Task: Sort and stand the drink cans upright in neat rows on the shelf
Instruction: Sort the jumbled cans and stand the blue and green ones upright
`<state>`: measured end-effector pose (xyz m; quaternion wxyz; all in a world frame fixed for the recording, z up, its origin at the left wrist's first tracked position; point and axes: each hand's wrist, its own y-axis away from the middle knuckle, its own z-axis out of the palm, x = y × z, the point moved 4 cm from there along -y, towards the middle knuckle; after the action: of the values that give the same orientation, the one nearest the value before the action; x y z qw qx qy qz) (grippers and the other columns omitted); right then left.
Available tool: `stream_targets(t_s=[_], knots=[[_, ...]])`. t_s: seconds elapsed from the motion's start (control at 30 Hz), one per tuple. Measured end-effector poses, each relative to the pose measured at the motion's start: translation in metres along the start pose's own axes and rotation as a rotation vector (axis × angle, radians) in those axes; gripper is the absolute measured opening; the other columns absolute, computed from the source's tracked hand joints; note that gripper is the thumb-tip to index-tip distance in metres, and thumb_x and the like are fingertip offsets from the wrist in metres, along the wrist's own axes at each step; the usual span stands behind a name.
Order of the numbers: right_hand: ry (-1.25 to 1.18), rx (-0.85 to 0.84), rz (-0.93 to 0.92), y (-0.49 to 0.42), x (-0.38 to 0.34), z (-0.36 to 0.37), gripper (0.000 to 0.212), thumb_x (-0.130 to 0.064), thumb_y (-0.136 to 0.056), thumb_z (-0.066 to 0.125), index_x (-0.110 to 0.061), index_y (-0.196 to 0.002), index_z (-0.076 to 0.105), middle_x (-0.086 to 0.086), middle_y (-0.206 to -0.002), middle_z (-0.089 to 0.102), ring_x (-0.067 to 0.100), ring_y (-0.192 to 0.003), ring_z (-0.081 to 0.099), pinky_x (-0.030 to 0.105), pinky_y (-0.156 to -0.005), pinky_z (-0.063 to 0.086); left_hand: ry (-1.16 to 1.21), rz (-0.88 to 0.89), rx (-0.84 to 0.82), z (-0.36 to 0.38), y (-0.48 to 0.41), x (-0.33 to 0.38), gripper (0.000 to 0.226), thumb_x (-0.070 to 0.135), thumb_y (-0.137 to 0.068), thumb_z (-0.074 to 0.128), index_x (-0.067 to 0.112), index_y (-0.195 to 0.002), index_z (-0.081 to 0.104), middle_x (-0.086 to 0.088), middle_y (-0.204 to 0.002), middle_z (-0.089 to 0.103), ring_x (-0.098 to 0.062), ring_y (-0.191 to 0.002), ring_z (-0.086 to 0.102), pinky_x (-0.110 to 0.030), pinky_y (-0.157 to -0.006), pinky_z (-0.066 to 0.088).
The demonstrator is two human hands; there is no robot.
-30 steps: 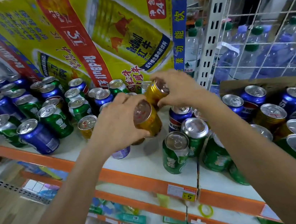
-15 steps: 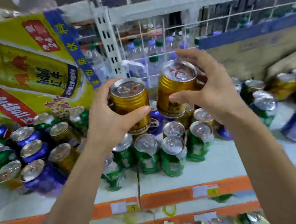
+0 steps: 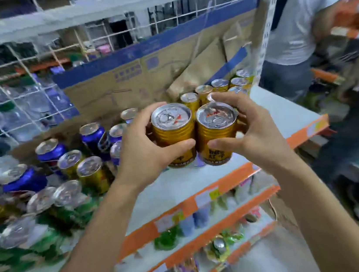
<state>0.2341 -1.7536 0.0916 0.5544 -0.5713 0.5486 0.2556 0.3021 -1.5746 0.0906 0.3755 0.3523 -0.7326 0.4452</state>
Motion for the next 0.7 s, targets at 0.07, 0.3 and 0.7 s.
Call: stream_targets(t_s=[0.07,0.3,0.7], knots=[[0.024,0.044,0.024,0.004,0.015,-0.028,0.073,-0.014,-0.050,0.080,-0.033,-0.116,0.055,-0.013,-0.116,0.062,0.004,-0.105,0.061,0.023,-0.086,0.050,0.006,-0.004,-0.043,0.032,-0.007,0.001,0.074,0.041,-0.047,0.086,0.034,-0.113,0.054,0.011,-0.109,0.065,0.000,-0.100,0.062,-0.019,-0.084,0.050],[0.085,0.178,0.126,-0.006,0.071,-0.094,0.074,0.001,-0.053,0.082,-0.047,-0.102,0.056,-0.024,-0.107,0.062,0.003,-0.100,0.060,0.029,-0.087,0.050,-0.157,-0.042,-0.246,0.117,-0.048,-0.008,0.067,0.050,-0.040,0.079,0.044,-0.101,0.051,0.016,-0.106,0.063,-0.005,-0.100,0.061,-0.038,-0.088,0.051],[0.197,0.227,0.253,-0.069,0.166,-0.131,0.075,0.012,-0.054,0.072,-0.034,-0.110,0.054,-0.026,-0.100,0.058,-0.007,-0.092,0.056,0.004,-0.071,0.043,-0.831,-0.091,-0.518,0.184,-0.124,-0.055,0.073,0.043,-0.061,0.082,0.021,-0.122,0.048,0.000,-0.122,0.051,-0.021,-0.111,0.051,-0.031,-0.084,0.042]])
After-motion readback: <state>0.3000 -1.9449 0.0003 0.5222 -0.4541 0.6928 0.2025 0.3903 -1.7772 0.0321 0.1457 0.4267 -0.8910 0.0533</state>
